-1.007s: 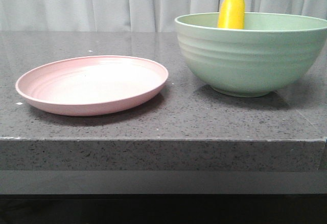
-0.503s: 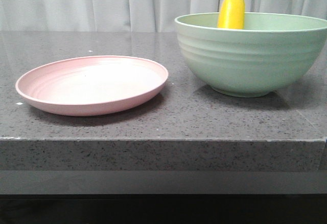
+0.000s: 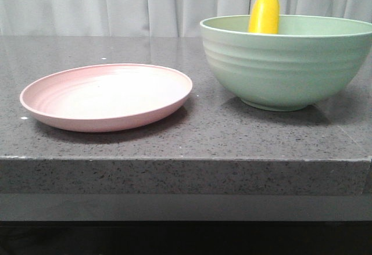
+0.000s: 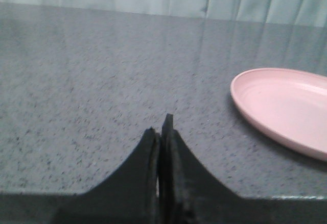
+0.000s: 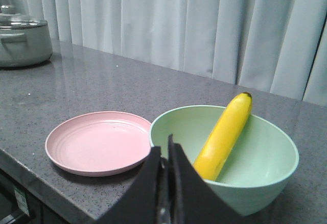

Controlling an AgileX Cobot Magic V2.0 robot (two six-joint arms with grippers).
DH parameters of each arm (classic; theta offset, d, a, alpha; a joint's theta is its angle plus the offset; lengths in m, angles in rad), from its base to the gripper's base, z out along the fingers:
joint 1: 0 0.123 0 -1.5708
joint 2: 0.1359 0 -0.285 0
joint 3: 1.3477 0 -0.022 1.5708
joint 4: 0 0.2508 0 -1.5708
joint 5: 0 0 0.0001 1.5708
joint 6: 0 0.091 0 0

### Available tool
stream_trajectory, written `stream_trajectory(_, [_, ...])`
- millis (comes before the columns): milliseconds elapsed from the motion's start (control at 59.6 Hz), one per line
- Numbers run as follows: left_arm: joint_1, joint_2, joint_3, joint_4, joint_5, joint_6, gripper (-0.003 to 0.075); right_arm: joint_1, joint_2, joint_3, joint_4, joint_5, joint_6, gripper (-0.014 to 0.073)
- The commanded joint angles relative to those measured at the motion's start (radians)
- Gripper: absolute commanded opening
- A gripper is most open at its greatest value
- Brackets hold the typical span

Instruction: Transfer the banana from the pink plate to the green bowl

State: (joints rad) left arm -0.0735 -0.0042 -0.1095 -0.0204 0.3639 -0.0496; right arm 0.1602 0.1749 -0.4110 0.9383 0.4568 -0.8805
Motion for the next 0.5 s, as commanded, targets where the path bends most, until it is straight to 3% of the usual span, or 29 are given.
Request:
stream_trajectory(0, [0.039, -0.019, 0.025, -0.015, -0.128, -0.013, -0.0020, 0.004, 0.015, -0.025, 0.030, -0.047, -0.009, -0.0060])
stream_trajectory(151, [0.065, -0.022, 0.124, -0.016, -0.328, -0.013, -0.0020, 0.004, 0.015, -0.025, 0.030, -0.043, -0.009, -0.0060])
stream_trajectory(487, [0.065, -0.020, 0.119, -0.016, -0.381, -0.013, -0.0020, 0.004, 0.015, -0.025, 0.030, -0.042, -0.009, -0.0060])
